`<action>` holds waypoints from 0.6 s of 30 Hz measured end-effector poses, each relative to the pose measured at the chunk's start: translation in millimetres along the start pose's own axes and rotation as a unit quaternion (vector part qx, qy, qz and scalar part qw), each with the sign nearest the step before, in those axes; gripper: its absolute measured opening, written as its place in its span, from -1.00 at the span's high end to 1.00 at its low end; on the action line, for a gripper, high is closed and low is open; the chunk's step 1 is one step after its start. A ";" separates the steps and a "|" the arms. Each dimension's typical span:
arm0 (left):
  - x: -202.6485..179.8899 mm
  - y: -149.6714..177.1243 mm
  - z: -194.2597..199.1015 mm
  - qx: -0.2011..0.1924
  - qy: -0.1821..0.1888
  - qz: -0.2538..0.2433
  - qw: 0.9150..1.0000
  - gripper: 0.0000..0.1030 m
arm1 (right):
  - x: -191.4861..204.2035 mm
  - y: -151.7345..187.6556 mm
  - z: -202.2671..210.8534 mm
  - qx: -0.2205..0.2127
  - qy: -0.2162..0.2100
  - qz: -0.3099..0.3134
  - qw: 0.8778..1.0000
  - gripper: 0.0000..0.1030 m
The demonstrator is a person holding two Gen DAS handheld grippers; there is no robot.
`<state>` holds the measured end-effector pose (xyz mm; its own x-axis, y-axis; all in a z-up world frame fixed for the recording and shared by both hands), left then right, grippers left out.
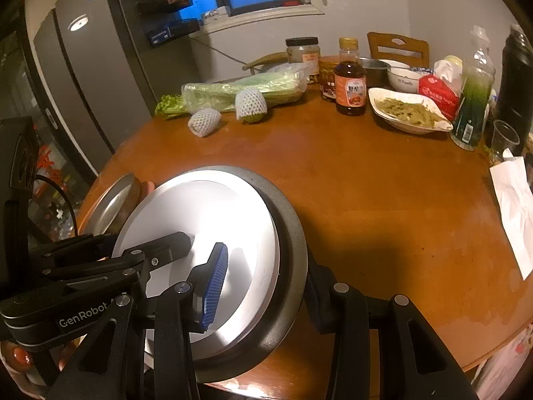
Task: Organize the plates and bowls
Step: 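Lift the steel bowl with both grippers and turn toward the orange plate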
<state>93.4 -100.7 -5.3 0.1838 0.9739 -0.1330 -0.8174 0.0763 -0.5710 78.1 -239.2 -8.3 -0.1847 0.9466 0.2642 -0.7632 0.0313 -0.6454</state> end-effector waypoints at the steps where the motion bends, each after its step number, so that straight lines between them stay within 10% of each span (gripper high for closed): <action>1: 1.3 -0.6 1.4 -0.001 -0.001 0.001 1.000 0.17 | 1.8 -1.4 0.4 -0.001 0.000 0.002 1.000 0.13; 18: 41.5 -16.7 21.8 -0.023 -0.016 0.030 0.999 0.17 | 41.3 -29.4 -9.7 -0.004 -0.019 0.037 0.999 0.13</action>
<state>102.8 -56.9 16.4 0.1169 0.9829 -0.1420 -0.8004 0.0086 -0.5993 99.0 -198.0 14.6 -0.2644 0.9336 0.2417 -0.7415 -0.0365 -0.6699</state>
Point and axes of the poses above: each gripper's, at about its wrist camera, not at the fingertips, and z roughly against the way its jaws point, x to its left, y to its underside, the point moved 1 cm from there along -z, roughly the way its jaws point, and after that the axes turned 6 degrees about -y, right-handed, at the moved point
